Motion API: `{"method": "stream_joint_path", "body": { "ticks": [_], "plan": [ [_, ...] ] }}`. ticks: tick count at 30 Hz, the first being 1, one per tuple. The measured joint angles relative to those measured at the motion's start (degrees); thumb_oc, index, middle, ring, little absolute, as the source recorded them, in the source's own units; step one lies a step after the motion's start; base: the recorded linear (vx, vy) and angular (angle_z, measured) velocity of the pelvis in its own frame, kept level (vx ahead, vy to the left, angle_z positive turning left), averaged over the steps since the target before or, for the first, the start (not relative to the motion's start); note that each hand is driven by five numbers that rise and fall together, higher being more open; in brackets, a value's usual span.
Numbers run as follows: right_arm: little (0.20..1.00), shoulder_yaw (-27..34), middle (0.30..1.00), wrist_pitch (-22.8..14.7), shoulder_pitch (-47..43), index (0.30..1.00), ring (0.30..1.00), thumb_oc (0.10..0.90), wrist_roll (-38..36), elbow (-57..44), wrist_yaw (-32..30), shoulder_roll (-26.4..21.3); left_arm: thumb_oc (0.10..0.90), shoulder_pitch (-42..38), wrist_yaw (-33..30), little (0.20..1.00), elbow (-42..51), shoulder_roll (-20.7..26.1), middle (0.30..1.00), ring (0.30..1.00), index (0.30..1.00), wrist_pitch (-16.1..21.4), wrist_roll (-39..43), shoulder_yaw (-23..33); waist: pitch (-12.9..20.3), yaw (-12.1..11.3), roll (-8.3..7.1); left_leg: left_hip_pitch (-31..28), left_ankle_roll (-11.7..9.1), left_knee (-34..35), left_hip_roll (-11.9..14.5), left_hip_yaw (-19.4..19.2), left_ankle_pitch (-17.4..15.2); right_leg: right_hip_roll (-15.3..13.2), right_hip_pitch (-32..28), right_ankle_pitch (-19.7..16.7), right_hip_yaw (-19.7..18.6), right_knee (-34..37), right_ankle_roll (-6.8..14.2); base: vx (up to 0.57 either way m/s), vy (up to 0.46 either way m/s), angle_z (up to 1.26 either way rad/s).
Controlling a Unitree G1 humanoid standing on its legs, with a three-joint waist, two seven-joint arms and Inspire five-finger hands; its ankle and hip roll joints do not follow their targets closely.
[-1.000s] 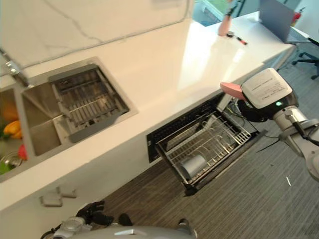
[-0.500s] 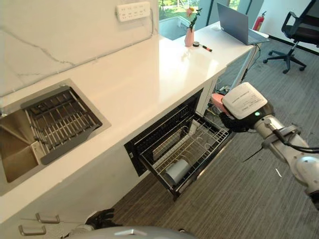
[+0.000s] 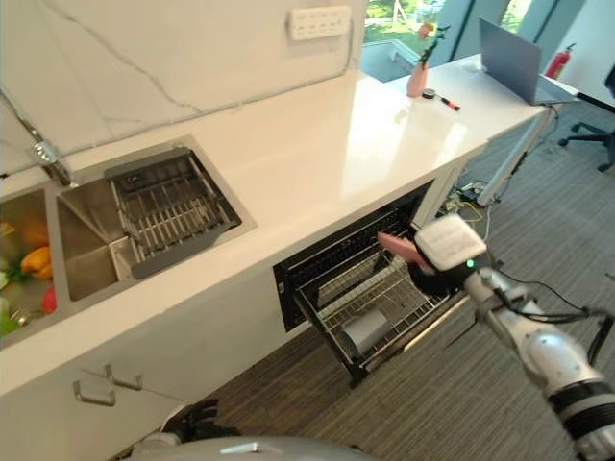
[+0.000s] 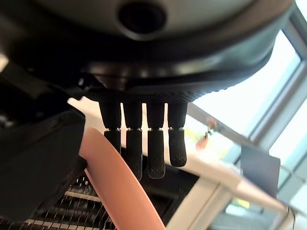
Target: Place the dishes in the dishwasher.
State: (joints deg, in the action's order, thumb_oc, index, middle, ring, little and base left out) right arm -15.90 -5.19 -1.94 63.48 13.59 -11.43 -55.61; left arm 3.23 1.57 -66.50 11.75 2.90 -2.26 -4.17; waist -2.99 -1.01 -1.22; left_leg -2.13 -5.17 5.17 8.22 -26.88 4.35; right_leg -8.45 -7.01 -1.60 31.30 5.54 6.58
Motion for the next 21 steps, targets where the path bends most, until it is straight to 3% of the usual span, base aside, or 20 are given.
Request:
{"method": "stream_joint_path", "body": {
  "ticks": [7,10,15,21],
  "plan": [
    [0.300,-3.99,0.300,1.65,-0.83,0.300,0.300,0.400,1.78,11.84,0.09,4.11,0.800,-0.63,-0.38,0.900,1.55,-0.18,0.900,0.900,0.900,0.59,0.55,-1.23,-1.80,-1.71,0.35,1.43,0.35,-0.02,-0.67,1.05,0.47,-0.75,0.88,-0.06,1.22,0.00,0.09,-0.04,0.008,0.11],
    [0.300,-7.98,0.300,5.24,-8.49,0.300,0.300,0.400,1.65,17.90,-1.29,7.23,0.800,-2.20,-0.77,0.900,1.62,0.06,0.900,0.900,0.900,0.88,0.66,-1.75,-3.87,-2.24,0.44,3.46,0.59,-0.15,-0.74,1.21,0.94,-0.73,2.45,-0.16,1.28,-0.01,0.16,-0.11,-0.007,0.02],
    [0.300,-11.31,0.300,7.42,-16.36,0.300,0.300,0.400,1.15,21.31,-2.84,8.45,0.800,-5.36,-1.24,0.900,3.27,0.33,0.900,0.900,0.900,1.28,3.04,-3.03,-7.95,-4.17,1.10,8.07,1.02,-0.58,-0.45,2.96,2.45,-0.31,6.07,-0.87,2.74,-0.06,-0.56,-0.13,-0.002,0.16],
    [0.300,-15.68,0.300,8.46,-26.25,0.300,0.300,0.400,-0.07,22.76,-3.40,9.73,0.800,-9.37,-2.75,0.900,5.57,0.38,0.900,0.900,0.900,2.08,6.61,-5.02,-15.30,-6.17,2.21,12.43,1.65,-1.37,-0.20,4.52,3.05,-0.38,9.11,-1.41,3.66,-0.25,-1.18,-0.12,0.000,0.16]
  ]
}}
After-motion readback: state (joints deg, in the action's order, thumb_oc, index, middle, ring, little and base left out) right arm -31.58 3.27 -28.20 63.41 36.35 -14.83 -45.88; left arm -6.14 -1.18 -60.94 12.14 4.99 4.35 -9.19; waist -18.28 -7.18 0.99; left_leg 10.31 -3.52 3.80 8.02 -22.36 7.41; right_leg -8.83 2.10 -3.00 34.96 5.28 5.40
